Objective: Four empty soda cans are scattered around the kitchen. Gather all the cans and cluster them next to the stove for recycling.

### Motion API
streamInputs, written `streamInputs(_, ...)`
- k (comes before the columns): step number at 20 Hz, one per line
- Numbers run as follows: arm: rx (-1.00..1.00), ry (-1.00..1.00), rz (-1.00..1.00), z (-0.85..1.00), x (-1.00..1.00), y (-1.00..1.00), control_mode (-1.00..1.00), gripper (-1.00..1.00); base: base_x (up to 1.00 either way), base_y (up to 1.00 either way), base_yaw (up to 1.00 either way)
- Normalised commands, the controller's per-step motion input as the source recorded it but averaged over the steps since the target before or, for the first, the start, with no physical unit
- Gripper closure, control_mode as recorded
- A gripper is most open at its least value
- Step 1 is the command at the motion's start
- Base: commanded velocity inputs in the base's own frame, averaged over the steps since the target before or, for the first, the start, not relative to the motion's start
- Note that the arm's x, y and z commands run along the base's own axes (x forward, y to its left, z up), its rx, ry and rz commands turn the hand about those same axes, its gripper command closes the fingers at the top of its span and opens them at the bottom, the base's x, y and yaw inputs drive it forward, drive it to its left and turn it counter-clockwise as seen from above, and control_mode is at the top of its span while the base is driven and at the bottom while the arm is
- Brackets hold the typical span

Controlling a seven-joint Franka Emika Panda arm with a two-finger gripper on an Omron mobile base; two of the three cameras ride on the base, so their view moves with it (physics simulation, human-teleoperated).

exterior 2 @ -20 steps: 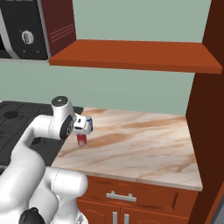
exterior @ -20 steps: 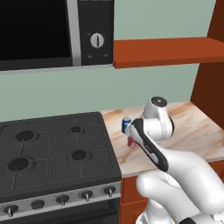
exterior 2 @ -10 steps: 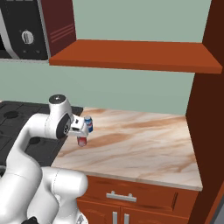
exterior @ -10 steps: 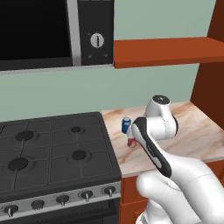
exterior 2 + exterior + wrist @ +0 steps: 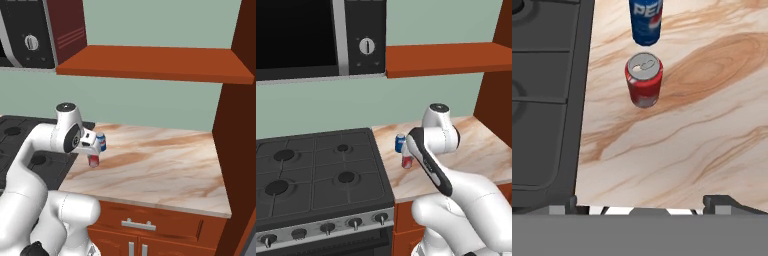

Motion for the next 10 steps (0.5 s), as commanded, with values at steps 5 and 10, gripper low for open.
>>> streamInputs(5,0.00,0.00,0.00,0.00,-0.08,0.00,-1.00,-1.00,0.00,0.00,0.00)
streamInputs(10,0.00,0.00,0.00,0.00,-0.20,0.00,-1.00,-1.00,0.00,0.00,0.00)
